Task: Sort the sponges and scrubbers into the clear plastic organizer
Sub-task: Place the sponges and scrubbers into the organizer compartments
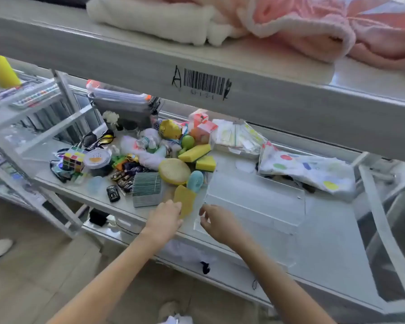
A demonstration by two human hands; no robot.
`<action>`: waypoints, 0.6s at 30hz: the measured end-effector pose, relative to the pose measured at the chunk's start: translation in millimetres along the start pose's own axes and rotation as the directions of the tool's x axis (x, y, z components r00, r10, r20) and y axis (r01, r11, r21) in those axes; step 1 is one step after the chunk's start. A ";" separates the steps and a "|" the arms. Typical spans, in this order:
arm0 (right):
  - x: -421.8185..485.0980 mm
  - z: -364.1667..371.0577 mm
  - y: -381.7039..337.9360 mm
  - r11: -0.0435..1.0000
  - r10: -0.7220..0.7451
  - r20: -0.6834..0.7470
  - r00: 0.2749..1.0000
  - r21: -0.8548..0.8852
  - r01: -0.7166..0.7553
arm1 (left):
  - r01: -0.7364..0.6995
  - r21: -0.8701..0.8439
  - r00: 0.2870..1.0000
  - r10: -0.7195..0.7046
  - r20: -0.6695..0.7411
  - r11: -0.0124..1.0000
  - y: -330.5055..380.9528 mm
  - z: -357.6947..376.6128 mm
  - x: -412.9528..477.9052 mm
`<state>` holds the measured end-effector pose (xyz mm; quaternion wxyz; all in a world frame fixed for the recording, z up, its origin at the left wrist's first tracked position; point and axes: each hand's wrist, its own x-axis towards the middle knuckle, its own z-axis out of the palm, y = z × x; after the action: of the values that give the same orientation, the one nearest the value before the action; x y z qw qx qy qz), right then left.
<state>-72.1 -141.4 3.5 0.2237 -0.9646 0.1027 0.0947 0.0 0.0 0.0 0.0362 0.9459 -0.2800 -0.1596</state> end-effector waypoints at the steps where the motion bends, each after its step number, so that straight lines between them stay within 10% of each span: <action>1: 5.8 4.4 -0.4 1.000 0.018 0.002 1.000 -0.004 -0.018 | 0.011 0.003 1.000 -0.011 0.003 1.000 -5.4 0.4 3.6; 18: 106.0 3.7 -15.3 0.941 -0.075 -0.272 0.959 -0.338 -0.022 | 0.076 -0.139 0.993 -0.087 -0.079 0.987 -26.4 37.0 77.7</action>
<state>33.0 -142.8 -17.7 0.0393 -0.9935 0.1024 -0.0300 63.3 -19.1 -61.0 0.1058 0.9579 -0.2279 -0.1392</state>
